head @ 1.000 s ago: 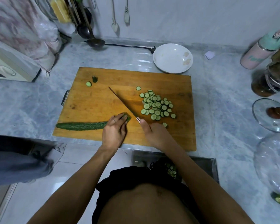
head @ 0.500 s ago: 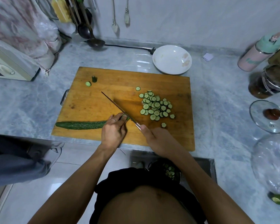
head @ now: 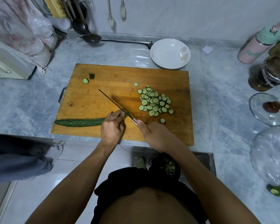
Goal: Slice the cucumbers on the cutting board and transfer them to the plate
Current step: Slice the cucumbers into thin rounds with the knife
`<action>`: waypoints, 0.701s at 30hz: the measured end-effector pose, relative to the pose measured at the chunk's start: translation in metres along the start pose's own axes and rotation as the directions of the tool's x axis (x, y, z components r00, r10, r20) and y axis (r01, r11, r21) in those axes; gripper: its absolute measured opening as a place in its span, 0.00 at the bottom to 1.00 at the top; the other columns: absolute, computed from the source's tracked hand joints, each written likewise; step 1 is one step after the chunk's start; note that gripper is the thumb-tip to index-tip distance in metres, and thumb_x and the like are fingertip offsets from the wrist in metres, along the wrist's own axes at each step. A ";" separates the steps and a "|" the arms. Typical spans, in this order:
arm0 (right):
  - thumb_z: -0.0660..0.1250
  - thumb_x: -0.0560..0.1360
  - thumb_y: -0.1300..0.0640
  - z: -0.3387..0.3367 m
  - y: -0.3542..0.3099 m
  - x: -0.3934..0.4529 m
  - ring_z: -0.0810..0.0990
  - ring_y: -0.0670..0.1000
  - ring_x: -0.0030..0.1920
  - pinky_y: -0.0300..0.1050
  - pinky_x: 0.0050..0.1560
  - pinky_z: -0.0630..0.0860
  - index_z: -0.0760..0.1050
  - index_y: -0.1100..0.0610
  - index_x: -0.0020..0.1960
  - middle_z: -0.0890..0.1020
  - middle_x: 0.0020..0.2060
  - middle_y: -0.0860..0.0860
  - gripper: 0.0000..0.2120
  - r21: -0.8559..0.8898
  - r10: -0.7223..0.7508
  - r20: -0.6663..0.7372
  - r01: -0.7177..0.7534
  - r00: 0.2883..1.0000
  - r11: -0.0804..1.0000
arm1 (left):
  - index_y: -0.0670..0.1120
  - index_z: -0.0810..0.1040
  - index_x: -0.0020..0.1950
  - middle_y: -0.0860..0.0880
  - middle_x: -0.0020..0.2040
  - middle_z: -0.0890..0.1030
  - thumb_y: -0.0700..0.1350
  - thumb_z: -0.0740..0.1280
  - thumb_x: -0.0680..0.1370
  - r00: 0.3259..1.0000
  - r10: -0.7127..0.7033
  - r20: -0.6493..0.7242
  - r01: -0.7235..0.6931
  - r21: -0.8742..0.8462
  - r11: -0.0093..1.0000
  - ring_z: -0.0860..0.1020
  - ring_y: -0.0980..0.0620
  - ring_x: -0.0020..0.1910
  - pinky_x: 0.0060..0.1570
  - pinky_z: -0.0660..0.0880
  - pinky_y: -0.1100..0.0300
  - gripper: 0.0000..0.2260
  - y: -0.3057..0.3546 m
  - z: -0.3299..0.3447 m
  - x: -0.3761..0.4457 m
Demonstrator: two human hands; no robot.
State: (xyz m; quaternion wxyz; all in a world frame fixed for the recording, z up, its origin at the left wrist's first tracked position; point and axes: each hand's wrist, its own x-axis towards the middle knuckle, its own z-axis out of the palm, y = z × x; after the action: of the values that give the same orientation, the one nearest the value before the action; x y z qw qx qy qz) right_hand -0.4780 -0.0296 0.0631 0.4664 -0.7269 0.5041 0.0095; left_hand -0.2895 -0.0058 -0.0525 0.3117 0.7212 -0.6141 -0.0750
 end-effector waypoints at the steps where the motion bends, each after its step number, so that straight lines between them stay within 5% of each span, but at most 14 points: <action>1: 0.46 0.82 0.37 0.001 -0.001 0.002 0.72 0.50 0.33 0.44 0.37 0.64 0.66 0.56 0.29 0.72 0.29 0.52 0.32 -0.009 -0.002 0.001 0.002 1.000 1.000 | 0.38 0.84 0.51 0.41 0.54 0.83 0.34 0.64 0.71 1.000 -0.005 0.002 0.005 0.000 1.000 0.82 0.42 0.50 0.65 0.70 0.43 0.13 -0.001 0.001 0.000; 5: 0.45 0.83 0.38 0.009 -0.004 0.017 0.72 0.50 0.30 0.43 0.31 0.63 0.67 0.57 0.29 0.73 0.27 0.53 0.33 -0.041 0.003 -0.001 -0.003 1.000 0.999 | 0.38 0.84 0.50 0.41 0.53 0.84 0.34 0.64 0.71 1.000 -0.031 -0.001 0.031 0.013 0.999 0.82 0.42 0.50 0.66 0.70 0.46 0.12 -0.002 0.005 -0.001; 13: 0.46 0.83 0.40 0.021 0.008 0.024 0.76 0.56 0.38 0.45 0.42 0.66 0.68 0.57 0.30 0.75 0.30 0.54 0.32 0.004 0.007 -0.049 -0.006 0.999 1.000 | 0.39 0.84 0.51 0.41 0.53 0.84 0.33 0.64 0.70 0.998 -0.018 -0.055 0.019 0.015 1.000 0.82 0.44 0.52 0.66 0.68 0.46 0.13 0.003 0.002 -0.001; 21: 0.46 0.81 0.35 -0.009 0.017 0.021 0.71 0.54 0.25 0.41 0.25 0.68 0.73 0.61 0.38 0.72 0.29 0.58 0.33 0.158 0.072 -0.047 -0.064 0.996 0.985 | 0.39 0.85 0.52 0.42 0.54 0.84 0.33 0.64 0.70 0.996 -0.045 -0.072 0.047 0.020 0.999 0.83 0.44 0.50 0.66 0.66 0.47 0.14 0.006 0.003 0.000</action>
State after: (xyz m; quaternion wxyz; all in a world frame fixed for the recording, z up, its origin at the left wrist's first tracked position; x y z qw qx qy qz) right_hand -0.4843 -0.0517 0.0461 0.5079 -0.6704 0.5399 -0.0331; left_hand -0.2958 -0.0072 -0.0518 0.3239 0.7407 -0.5865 -0.0496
